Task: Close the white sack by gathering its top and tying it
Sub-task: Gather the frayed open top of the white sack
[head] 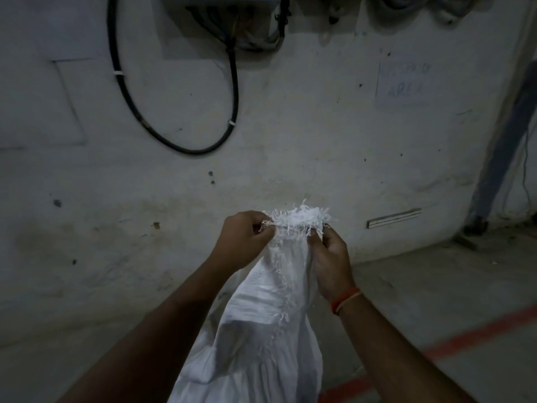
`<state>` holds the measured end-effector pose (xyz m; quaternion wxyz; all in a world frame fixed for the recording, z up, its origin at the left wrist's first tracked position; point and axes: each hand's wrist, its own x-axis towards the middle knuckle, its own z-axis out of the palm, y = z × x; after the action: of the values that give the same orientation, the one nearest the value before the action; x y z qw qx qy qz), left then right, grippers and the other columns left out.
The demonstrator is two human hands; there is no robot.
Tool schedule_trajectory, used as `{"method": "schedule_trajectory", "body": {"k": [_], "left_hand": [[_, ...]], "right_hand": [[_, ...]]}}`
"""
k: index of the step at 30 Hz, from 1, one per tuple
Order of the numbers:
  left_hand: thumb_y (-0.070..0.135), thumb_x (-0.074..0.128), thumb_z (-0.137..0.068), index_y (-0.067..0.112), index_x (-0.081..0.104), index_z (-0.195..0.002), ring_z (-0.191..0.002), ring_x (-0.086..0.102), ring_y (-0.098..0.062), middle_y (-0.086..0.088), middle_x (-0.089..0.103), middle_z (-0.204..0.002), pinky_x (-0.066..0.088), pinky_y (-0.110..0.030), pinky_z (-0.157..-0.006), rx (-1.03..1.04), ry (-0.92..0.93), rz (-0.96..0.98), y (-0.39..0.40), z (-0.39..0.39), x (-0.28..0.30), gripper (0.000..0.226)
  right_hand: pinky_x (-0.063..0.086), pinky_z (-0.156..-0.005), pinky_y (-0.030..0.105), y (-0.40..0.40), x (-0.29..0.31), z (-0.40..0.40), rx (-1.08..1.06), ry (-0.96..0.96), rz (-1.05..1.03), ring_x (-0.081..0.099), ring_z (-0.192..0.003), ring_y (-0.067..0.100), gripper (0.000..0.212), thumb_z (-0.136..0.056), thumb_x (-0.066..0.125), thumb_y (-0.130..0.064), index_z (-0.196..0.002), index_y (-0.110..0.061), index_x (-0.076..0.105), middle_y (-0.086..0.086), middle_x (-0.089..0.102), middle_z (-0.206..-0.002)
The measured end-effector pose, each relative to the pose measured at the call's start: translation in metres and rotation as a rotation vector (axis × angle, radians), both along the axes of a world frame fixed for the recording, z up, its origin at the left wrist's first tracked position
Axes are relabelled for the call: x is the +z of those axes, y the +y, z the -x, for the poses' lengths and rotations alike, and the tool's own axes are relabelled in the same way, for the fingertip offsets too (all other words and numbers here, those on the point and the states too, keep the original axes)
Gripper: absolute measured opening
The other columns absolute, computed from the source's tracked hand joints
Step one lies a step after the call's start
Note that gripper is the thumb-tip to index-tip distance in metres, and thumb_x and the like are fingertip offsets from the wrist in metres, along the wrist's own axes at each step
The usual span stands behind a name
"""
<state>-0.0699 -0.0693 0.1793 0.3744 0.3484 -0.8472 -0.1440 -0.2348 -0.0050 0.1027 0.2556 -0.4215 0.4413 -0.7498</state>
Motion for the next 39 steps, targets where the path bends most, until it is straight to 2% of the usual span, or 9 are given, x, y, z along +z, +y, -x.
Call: {"method": "schedule_trajectory", "body": {"k": [4,10,14,16,20,25,30,36,39], "left_hand": [[0.016,0.061,-0.089,0.002,0.061,-0.069,-0.054,0.048,-0.016,-0.015,0.059,-0.062,0.038,-0.031,-0.056,-0.041,0.059,-0.052,0.003,0.012,-0.007,0.024],[0.015,0.057,-0.095,0.01,0.054,-0.072,-0.058,0.045,-0.008,0.005,0.048,-0.062,0.035,-0.028,-0.059,-0.144,0.04,-0.066,0.009,0.013,-0.015,0.024],[0.02,0.063,-0.094,0.016,0.063,-0.094,-0.076,0.06,-0.01,0.005,0.063,-0.085,0.05,-0.03,-0.069,-0.158,0.091,-0.033,0.015,0.009,-0.024,0.004],[0.023,0.074,-0.084,0.013,0.059,-0.106,-0.093,0.058,-0.015,0.0,0.059,-0.103,0.05,-0.024,-0.079,-0.056,0.21,0.112,0.029,0.005,-0.031,0.028],[0.027,0.081,-0.072,0.008,0.058,-0.094,-0.093,0.05,-0.017,-0.004,0.053,-0.098,0.043,-0.019,-0.08,0.137,0.329,0.315,0.085,-0.002,-0.073,0.037],[0.036,0.08,-0.072,0.02,0.057,-0.096,-0.092,0.051,-0.013,0.005,0.05,-0.098,0.032,-0.01,-0.083,0.187,0.192,0.107,0.105,0.008,-0.15,0.037],[0.054,0.072,-0.072,0.014,0.057,-0.118,-0.116,0.051,-0.022,-0.006,0.053,-0.124,0.043,-0.03,-0.101,0.353,0.156,-0.023,0.078,0.02,-0.164,0.063],[0.03,0.062,-0.089,0.013,0.067,-0.107,-0.111,0.062,-0.023,-0.006,0.068,-0.113,0.047,-0.038,-0.099,0.217,0.228,0.054,0.05,0.013,-0.161,0.024],[0.051,0.043,-0.099,0.012,0.07,-0.117,-0.114,0.065,-0.016,-0.005,0.073,-0.119,0.049,-0.041,-0.103,0.216,0.3,-0.051,0.045,0.001,-0.167,0.05]], "right_hand": [[0.053,-0.096,0.054,0.011,0.003,0.005,0.219,0.013,-0.045,0.069,-0.106,0.034,0.033,-0.084,0.077,-0.019,-0.114,-0.006,0.069,0.017,0.073,-0.112],[0.052,-0.099,0.048,0.004,0.002,0.01,0.131,0.168,-0.028,0.069,-0.109,0.026,0.03,-0.084,0.073,-0.002,-0.114,-0.002,0.071,0.013,0.073,-0.114],[0.053,-0.088,0.022,0.004,0.004,0.0,0.108,0.134,0.001,0.07,-0.1,0.008,0.027,-0.087,0.065,0.007,-0.109,-0.008,0.069,0.004,0.073,-0.108],[0.053,-0.082,0.017,0.001,0.0,-0.002,0.086,0.099,-0.008,0.071,-0.094,0.005,0.024,-0.088,0.063,0.007,-0.105,-0.009,0.069,0.003,0.073,-0.103],[0.054,-0.075,0.03,-0.005,-0.005,-0.001,0.022,0.02,-0.039,0.073,-0.083,0.02,0.014,-0.09,0.067,-0.004,-0.101,0.004,0.071,0.015,0.075,-0.096],[0.056,-0.084,0.041,-0.007,-0.006,-0.008,0.027,-0.043,-0.02,0.071,-0.097,0.033,0.026,-0.086,0.073,-0.015,-0.106,0.001,0.071,0.019,0.074,-0.105],[0.059,-0.084,0.038,-0.002,-0.006,-0.007,0.008,-0.016,-0.034,0.073,-0.095,0.026,0.021,-0.087,0.072,-0.012,-0.103,0.001,0.072,0.014,0.076,-0.102],[0.054,-0.076,0.039,0.001,-0.012,0.006,-0.064,0.003,-0.046,0.068,-0.079,0.022,0.015,-0.087,0.071,-0.006,-0.092,0.008,0.071,0.016,0.073,-0.087],[0.055,-0.077,0.041,0.0,-0.017,0.01,-0.049,-0.023,-0.058,0.07,-0.08,0.023,0.018,-0.086,0.072,-0.01,-0.095,0.006,0.072,0.016,0.073,-0.089]]}}
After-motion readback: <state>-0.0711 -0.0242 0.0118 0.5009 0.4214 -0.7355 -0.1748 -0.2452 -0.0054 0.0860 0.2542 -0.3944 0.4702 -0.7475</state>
